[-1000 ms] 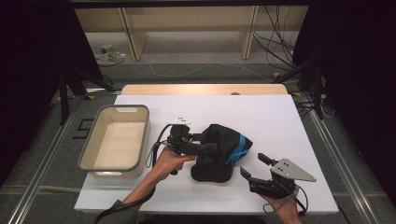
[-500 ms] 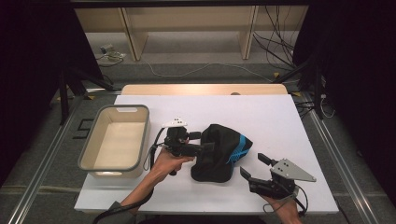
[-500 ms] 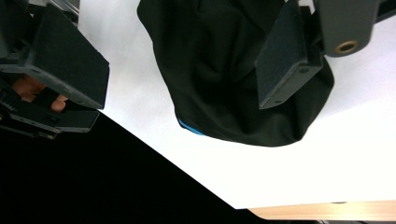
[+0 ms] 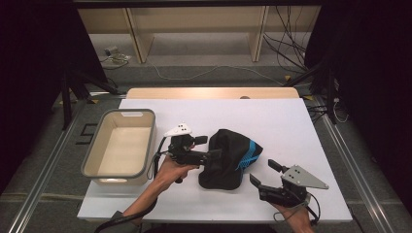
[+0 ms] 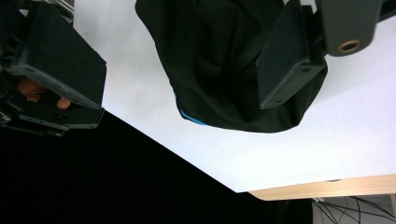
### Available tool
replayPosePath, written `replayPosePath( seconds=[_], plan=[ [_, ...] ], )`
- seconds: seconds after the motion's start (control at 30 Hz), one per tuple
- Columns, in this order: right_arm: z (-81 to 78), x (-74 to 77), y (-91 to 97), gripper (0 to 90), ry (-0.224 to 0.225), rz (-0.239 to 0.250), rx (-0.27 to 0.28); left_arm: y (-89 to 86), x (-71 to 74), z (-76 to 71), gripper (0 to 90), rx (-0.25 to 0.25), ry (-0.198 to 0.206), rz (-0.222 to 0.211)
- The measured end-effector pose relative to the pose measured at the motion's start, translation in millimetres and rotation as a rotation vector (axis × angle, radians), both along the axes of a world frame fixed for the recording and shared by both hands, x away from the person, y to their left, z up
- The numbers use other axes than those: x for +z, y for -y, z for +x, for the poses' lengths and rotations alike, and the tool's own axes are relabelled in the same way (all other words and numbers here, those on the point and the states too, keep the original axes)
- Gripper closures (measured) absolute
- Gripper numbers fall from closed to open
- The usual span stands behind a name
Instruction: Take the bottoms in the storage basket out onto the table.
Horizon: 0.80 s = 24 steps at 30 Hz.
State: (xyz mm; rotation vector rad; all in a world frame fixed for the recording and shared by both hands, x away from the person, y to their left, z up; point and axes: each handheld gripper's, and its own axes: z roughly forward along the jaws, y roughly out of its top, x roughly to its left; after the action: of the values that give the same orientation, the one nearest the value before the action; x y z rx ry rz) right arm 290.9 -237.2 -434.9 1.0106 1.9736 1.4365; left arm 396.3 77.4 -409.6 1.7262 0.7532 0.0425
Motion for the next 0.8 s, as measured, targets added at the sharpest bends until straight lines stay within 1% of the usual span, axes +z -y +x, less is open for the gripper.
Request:
replayPosePath(
  seconds=[0.07,0.17,0.27,0.33,0.4,0.53,0.67,0.8],
  plan=[
    [0.2,-0.2,-0.2,21.0,0.003,0.0,0.001,0.7,-0.1,-1.3,15.6,0.003,0.006,-0.002],
    [0.3,-0.2,-0.3,21.0,0.003,-0.002,0.001,0.8,-0.3,-2.2,15.6,-0.004,0.021,0.012],
    [0.0,0.0,0.0,21.0,-0.001,0.0,0.001,0.3,-0.4,-3.9,15.6,-0.001,0.03,0.015],
    [-0.1,0.1,0.4,21.1,-0.003,-0.001,0.002,-1.6,-0.2,-6.0,15.6,-0.001,0.045,0.019],
    [-0.1,0.2,0.5,21.0,-0.002,0.0,0.002,-3.6,0.4,-8.1,15.6,0.002,0.072,0.024],
    [0.2,-0.1,0.1,21.0,-0.002,-0.002,0.002,-8.1,2.0,-12.0,15.6,0.002,0.089,0.007],
    [0.2,-0.3,-0.4,21.0,0.0,-0.002,0.003,-11.2,1.2,-14.7,15.5,-0.007,0.118,0.017],
    [0.1,-0.2,-0.5,21.0,0.001,-0.002,0.004,-13.1,0.2,-16.4,15.5,-0.007,0.119,0.019]
  ],
)
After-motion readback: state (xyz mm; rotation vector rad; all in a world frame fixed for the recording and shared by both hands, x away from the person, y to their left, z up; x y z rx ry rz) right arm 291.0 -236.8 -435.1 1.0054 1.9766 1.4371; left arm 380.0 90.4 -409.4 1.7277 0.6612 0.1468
